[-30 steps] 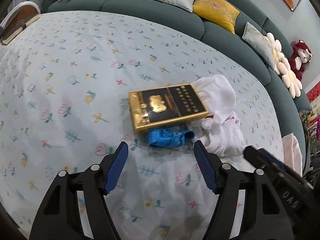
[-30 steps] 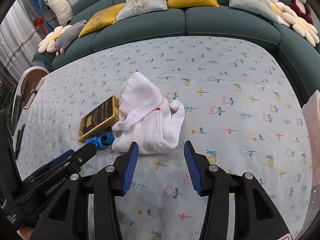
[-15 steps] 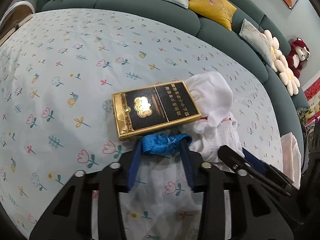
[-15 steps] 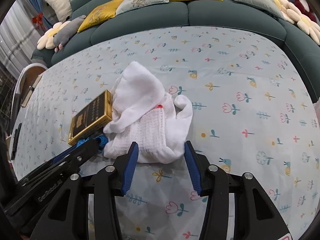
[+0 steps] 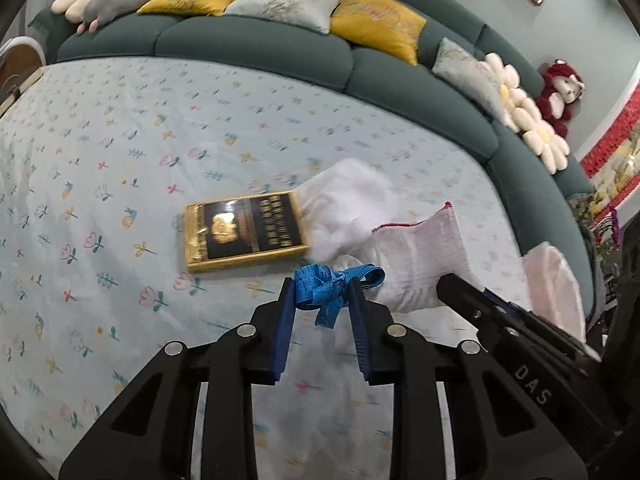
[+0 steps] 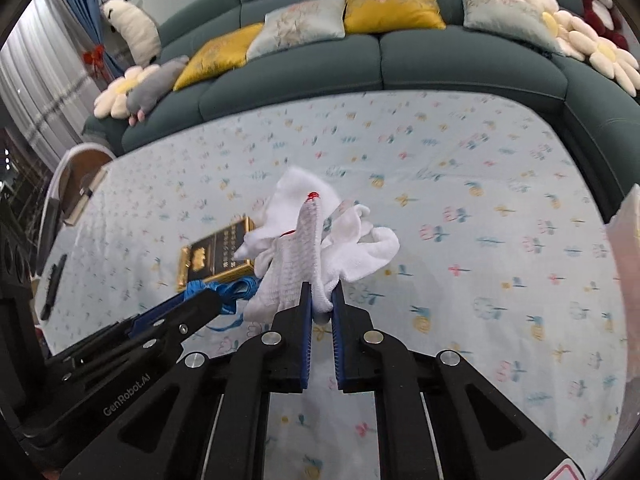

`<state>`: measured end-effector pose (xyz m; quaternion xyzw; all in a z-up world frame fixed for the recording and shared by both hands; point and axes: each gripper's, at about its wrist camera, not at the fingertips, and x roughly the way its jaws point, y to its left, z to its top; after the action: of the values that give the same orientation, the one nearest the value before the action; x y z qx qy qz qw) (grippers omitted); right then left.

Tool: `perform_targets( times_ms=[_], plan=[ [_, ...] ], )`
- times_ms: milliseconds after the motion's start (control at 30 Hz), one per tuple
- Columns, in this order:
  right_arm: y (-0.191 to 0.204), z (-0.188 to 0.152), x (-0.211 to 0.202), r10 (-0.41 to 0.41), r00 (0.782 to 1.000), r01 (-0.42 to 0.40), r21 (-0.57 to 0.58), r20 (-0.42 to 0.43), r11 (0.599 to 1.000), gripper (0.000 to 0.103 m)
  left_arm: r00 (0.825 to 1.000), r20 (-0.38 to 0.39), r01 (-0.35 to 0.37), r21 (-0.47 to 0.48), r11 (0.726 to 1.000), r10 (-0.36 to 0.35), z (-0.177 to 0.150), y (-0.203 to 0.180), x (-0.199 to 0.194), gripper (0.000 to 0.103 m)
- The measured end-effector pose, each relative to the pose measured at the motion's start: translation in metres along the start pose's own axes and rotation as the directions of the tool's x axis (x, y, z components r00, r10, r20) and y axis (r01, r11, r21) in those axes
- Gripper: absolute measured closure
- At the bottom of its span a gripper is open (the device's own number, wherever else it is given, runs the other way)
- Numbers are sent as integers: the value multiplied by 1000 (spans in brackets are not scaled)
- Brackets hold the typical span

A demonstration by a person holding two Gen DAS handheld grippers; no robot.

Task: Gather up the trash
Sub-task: 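Grasp the blue ribbon with the left tool while the right tool grasps the white cloth, then carry the blue ribbon and white cloth over the wastebasket and open both tools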

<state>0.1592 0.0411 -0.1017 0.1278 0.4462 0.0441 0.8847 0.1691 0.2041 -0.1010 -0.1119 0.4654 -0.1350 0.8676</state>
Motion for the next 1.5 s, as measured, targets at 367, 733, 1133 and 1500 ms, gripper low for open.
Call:
perform_targets(
  times_ms=[367,733,1133,1500],
  plan=[
    [-63,7,-87,-8,987,-6,92,159,996,94,997,35,68,81,994,-71,-1,-95,-32,77],
    [-168,3,-150,-116,961,60,221,251,973,94,988,19,146,200,969,-153,-9,-213,-26,77],
    [-272,-17,-189,-232,932,127,349,278,929,94,973,-48,228,336,914,-226,-32,-323,0,77],
    [-325,-34,-204,-287,916,149,427,280,892,94,965,-104,263,401,877,-241,-50,-379,27,77]
  ],
)
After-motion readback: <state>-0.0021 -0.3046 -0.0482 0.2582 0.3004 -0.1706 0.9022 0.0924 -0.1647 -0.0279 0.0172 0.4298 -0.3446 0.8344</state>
